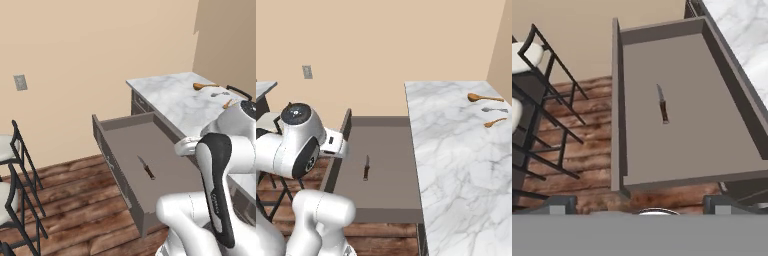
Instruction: Pick up the metallic utensils from the counter and place them in the open drawer. Make sure not to pick up any wooden utensils.
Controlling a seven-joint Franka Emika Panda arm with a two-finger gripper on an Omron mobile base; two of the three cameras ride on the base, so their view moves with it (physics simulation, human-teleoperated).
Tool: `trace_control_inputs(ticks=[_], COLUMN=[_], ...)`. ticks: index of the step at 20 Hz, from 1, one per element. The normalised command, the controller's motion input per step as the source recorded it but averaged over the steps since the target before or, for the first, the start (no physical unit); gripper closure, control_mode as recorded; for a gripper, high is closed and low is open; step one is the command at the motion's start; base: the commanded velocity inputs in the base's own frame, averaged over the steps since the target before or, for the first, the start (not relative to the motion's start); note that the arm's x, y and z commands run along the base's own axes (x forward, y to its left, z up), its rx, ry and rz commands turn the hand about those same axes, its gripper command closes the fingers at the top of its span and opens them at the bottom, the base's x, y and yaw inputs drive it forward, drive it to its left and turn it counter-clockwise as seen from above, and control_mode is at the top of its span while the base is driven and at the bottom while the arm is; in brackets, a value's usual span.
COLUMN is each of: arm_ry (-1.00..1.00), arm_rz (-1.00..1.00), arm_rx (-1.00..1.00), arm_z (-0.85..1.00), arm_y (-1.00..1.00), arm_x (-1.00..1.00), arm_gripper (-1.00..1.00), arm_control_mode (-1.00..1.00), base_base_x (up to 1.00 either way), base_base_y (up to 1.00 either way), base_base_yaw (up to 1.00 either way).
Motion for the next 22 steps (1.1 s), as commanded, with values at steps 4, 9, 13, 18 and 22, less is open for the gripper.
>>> trace_control_inputs(ticks=[4,9,13,18,22], arm_ry=[-0.10,-0.18,0.00,0.00,0.00], arm_rz=[0.00,0.00,0.00,0.00,0.00], arm_rx=[0.00,0.00,0.00,0.00,0.00], arm_z=[0.39,0.37,0.00,0.00,0.00], arm_y=[0.00,0.00,0.00,0.00,0.00], arm_x=[-0.66,-0.79,0.00,0.00,0.00], arm_gripper=[-1.00,-1.00,-1.00,-1.00,-1.00], arm_control_mode=[-1.00,1.00,1.00,1.00,1.00], base_base_x=[0.00,-0.20,-1.00,-1.00,-1.00], base_base_y=[0.00,0.00,-0.01,-0.28,-0.54], base_base_yaw=[0.00,0.00,-0.02,-0.05,-0.06])
